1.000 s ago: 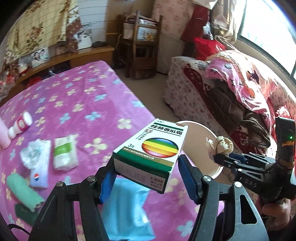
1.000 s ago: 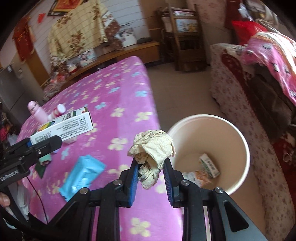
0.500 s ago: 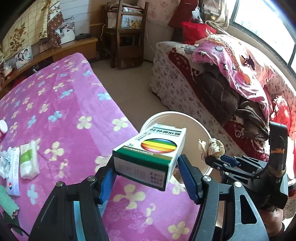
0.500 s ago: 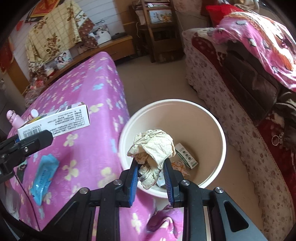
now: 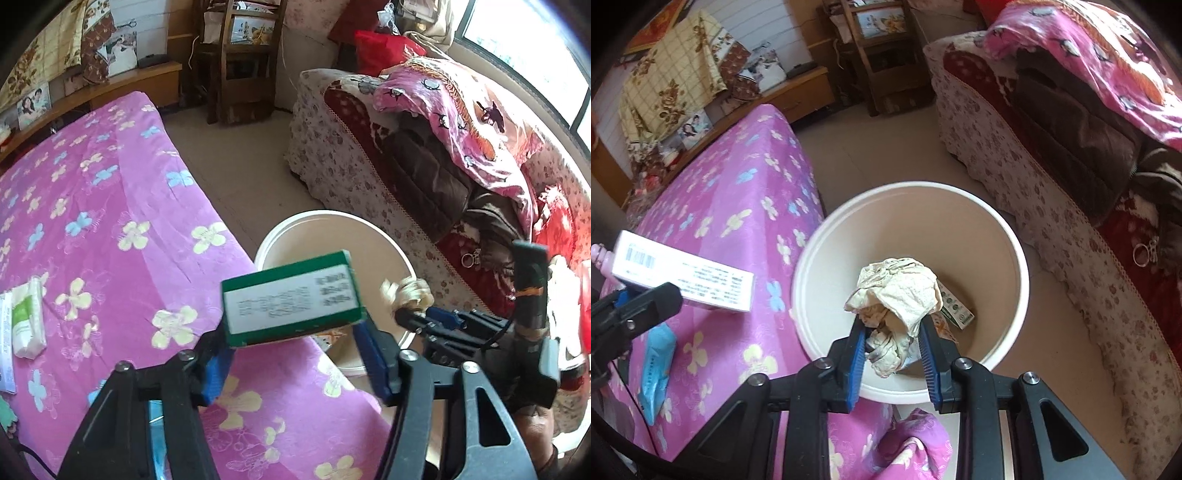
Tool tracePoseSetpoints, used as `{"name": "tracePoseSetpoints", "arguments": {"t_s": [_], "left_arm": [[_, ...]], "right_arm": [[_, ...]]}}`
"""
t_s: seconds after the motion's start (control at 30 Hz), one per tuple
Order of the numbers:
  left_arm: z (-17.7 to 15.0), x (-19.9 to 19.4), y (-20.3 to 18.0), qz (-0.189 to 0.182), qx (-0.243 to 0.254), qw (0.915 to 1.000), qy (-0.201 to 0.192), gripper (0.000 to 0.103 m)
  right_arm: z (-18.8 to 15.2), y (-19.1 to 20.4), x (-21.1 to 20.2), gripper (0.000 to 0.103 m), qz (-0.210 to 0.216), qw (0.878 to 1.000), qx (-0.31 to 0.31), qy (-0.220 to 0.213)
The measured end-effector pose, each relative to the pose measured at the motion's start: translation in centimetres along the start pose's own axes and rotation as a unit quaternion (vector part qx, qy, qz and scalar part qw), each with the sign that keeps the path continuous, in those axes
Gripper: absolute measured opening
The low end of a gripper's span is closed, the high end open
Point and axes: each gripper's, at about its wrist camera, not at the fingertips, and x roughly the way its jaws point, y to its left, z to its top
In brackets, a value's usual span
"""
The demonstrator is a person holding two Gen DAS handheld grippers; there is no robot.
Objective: Collect trash
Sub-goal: 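Carry the medicine box and beige tissue over the wastebasket with both grippers, then open both grippers over the wastebasket to drop the box and tissue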
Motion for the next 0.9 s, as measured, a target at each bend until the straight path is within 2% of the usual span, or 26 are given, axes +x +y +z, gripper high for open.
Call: {"name": "tracePoseSetpoints", "arguments": {"t_s": [0.03,0.1,0.43,0.63,0.9], "left_arm": [[0.1,0.0,0.0,-0.010,-0.002,1.0000,0.000,0.071],[0.1,-0.1,-0.1,-0.011,-0.002,0.9999,-0.003,0.072],[0.2,0.0,0.5,-0.006,-0.016,0.9998,-0.002,0.073],[-0.3,-0.9,0.4,0.000,-0.005,1.0000,-0.008,0.073],[-1.3,-3.0,1.1,0.034,0.008,0.9989,-0.032,0.073]], "right_arm": [[-0.1,-0.1,0.2,0.039,-0.004,1.000,0.001,0.006],[-0.2,-0.5,0.3,0.063,-0.002,1.000,0.005,0.005],[-0.2,-2.1,-1.3,0.064,0.008,0.999,0.039,-0.010],[-0.2,-1.9,-2.5,0.064,0.008,0.999,0.039,-0.024],[-0.7,0.4,-2.8,0.064,0.010,1.000,0.017,-0.023]]}}
